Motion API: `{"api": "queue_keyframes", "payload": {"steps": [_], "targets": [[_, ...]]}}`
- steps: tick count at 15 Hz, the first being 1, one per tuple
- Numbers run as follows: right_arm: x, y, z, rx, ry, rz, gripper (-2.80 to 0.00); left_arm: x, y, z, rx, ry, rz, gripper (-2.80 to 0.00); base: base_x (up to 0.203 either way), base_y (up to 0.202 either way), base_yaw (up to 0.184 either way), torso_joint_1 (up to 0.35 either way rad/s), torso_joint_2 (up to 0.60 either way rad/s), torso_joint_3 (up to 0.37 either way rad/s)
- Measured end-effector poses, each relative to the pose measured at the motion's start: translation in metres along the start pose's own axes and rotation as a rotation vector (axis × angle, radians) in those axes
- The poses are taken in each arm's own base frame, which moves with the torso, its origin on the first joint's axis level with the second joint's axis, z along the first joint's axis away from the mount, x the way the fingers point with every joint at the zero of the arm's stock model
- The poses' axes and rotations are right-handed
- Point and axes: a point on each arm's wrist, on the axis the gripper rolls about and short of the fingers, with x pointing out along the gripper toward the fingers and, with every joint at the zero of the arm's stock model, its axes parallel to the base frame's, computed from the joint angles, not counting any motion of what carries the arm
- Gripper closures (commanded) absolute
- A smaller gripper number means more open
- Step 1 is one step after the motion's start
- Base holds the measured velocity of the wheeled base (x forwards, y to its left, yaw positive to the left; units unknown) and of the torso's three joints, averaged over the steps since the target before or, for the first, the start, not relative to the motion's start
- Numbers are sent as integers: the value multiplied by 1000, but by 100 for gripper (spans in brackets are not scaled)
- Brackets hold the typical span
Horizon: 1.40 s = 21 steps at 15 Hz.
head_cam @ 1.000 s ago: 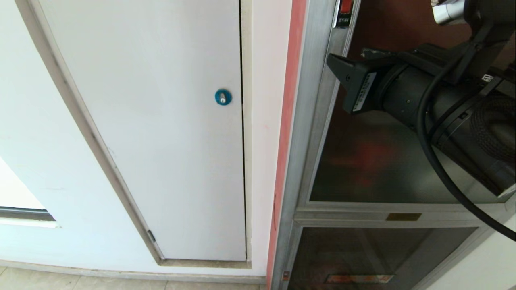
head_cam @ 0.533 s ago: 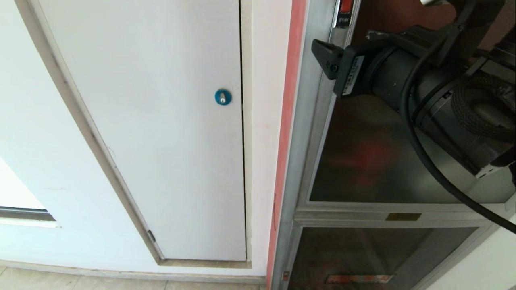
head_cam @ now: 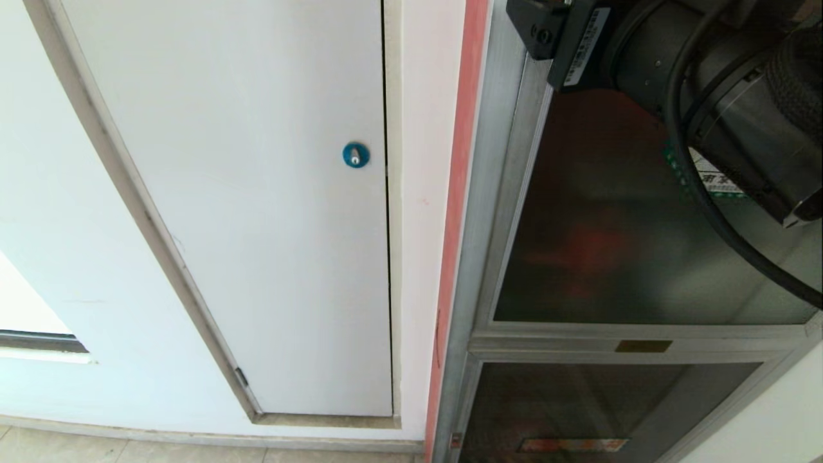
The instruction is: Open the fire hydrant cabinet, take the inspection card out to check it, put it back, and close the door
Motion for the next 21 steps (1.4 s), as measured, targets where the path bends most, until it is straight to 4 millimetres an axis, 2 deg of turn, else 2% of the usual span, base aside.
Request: {"api": "queue_keyframes", "payload": {"steps": [5,13,14,21], "targets": [[16,-1,2,5,-25,-35,-280,0,0,0,0,0,0,0,0,0,0,0,0,0],[38,-6,-7,-17,-29,-90,-280,0,0,0,0,0,0,0,0,0,0,0,0,0],[39,-7,-8,-19,-30,-93,0,0,0,0,0,0,0,0,0,0,0,0,0,0],[45,-7,-2,-19,-50,-104,0,0,0,0,0,0,0,0,0,0,0,0,0,0]]}}
